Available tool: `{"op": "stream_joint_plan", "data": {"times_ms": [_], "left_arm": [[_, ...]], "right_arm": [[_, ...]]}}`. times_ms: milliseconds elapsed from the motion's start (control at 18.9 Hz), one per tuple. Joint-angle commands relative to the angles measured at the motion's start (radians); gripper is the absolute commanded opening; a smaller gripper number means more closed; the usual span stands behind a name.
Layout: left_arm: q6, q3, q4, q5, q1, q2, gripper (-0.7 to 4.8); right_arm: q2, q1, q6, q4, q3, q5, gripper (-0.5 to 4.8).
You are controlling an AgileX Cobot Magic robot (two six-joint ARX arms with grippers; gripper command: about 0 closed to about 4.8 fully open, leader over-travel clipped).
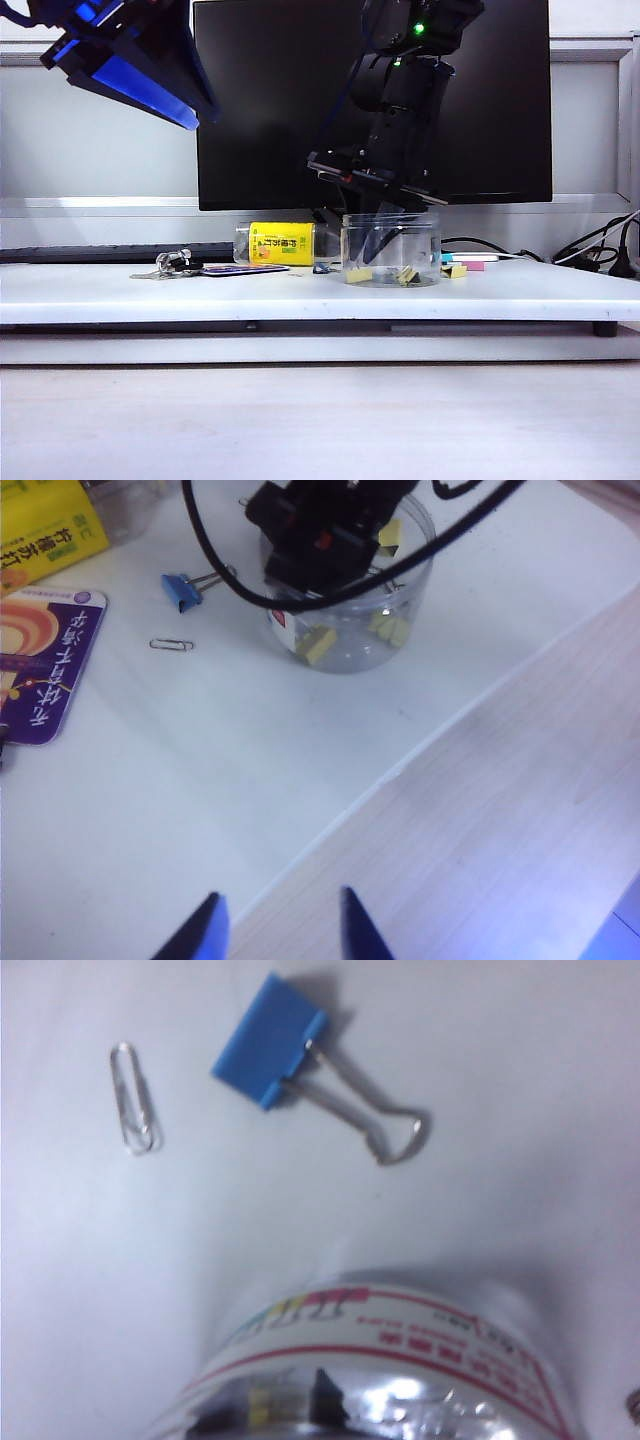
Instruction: Take the clips out of the round transparent plastic box and place them on the table.
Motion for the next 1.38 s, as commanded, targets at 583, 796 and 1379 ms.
{"op": "stream_joint_plan", "data": {"times_ms": [583, 796, 1379], "left_arm": [[0.001, 0.001, -0.016, 0.002, -0.001, -0.003, 1.56], [0.001, 0.001, -0.016, 0.003, -0.001, -0.003, 1.56], [0.001, 0.001, -0.015, 0.003, -0.001, -0.003, 1.56]], "right_arm": [[0.034, 0.002, 0.002, 0.017, -0.009, 0.002, 0.39], [0.033, 0.002, 0.002, 0.016, -0.008, -0.011, -0.01], [-0.033, 0.002, -0.001, -0.019, -0.006, 0.020, -0.01]]}}
